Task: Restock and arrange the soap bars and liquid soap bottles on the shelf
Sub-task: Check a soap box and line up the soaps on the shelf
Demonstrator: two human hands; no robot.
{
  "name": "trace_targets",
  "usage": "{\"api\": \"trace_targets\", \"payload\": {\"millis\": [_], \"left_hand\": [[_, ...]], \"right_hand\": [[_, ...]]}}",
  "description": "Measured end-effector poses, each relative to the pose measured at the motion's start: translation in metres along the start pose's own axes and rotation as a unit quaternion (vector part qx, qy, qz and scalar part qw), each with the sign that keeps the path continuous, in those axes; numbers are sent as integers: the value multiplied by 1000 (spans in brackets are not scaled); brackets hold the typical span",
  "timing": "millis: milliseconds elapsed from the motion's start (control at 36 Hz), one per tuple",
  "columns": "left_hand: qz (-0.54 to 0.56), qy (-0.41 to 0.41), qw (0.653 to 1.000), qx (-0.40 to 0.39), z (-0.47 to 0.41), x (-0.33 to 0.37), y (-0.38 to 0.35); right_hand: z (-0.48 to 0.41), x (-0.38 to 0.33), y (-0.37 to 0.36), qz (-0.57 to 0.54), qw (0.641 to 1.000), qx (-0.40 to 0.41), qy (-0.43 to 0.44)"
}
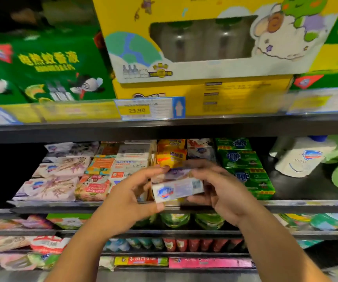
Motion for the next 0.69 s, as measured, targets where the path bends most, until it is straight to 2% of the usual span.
{"api": "trace_targets", "payload": {"millis": [111,194,278,361,444,500,611,694], "left_hand": [[-111,-1,994,-23,5,-2,30],[-174,-76,982,4,5,0,56],[-290,-164,942,45,10,8,79],[-383,-227,891,88,19,16,102],[-443,-242,857,106,26,14,128],[-450,-233,856,104,30,8,147],[-405,-240,875,112,41,-5,188],[-374,-216,891,143,46,-19,224]], "right_hand": [[-14,-5,-32,25,998,-21,47],[-28,-7,-63,50,996,-25,75],[-41,-8,-94,93,990,-46,94],[-53,-6,-124,91,991,-58,76],[-63,-3,-153,92,991,-59,79],[-69,-3,-171,100,989,-63,89],[-83,-2,-208,90,988,-75,102],[-99,1,-230,113,987,-37,112]]}}
Point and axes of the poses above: each hand's wrist, its own z-axis away from the middle knuckle, its own y-axis out of the back of the hand, x = y × z, the point moved 5 cm from there along -z, towards the middle knuckle, and after that the axes turned 11 degrees about z, right-handed, at the moved point
